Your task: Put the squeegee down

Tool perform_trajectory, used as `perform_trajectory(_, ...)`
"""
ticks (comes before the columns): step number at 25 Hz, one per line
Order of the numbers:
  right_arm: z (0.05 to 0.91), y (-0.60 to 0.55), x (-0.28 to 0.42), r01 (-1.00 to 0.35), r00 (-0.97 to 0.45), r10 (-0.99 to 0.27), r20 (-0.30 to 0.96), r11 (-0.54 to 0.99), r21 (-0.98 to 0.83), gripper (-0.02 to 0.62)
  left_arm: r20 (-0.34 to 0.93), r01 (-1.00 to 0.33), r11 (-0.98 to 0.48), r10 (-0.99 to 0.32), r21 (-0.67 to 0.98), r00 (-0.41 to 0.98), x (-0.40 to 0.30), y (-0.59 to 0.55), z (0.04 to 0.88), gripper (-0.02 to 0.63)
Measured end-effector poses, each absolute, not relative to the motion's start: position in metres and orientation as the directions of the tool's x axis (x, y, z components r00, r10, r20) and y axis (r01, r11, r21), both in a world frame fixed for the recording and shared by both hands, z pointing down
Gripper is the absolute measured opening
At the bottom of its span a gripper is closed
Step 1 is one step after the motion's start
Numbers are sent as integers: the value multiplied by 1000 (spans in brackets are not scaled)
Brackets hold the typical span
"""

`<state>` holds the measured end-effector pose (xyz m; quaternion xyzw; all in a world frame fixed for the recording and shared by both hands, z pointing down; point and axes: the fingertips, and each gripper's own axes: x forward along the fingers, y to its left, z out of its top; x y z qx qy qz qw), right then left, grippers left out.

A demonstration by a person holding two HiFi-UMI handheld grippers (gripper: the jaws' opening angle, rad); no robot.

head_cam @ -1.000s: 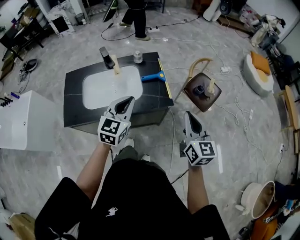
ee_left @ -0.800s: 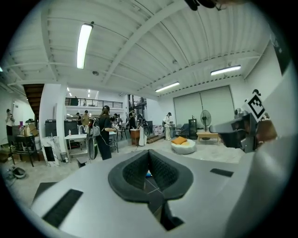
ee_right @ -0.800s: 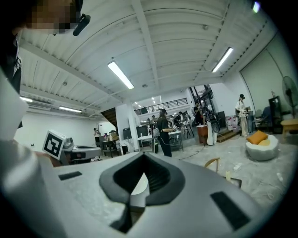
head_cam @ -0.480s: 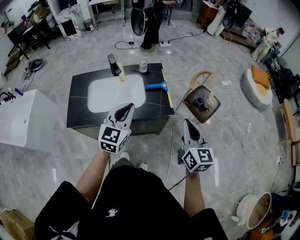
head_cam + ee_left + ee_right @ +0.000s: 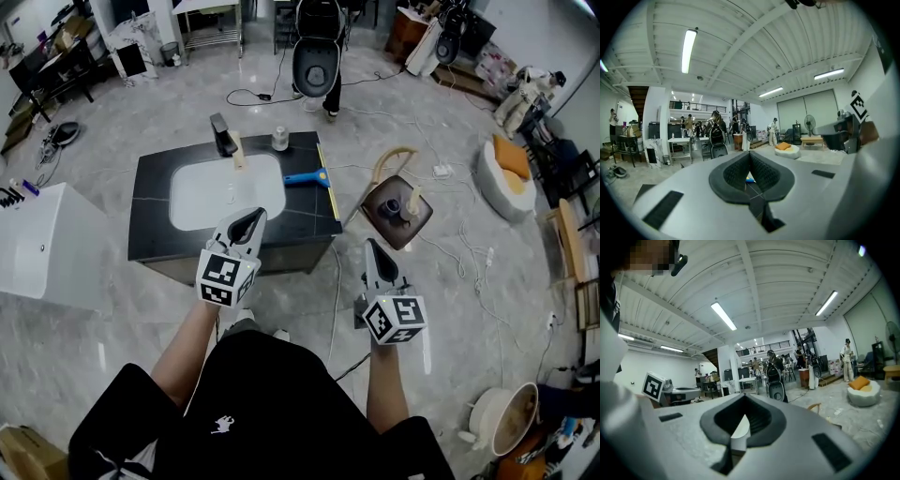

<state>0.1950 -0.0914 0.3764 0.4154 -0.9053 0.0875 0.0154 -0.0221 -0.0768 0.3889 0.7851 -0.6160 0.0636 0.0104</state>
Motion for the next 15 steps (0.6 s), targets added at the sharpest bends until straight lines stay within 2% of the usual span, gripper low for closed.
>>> perform_trajectory(15, 385, -106, 187, -756, -655, -745, 126, 643, -126, 2, 123, -963, -255, -962, -89, 243, -24, -96, 397, 3)
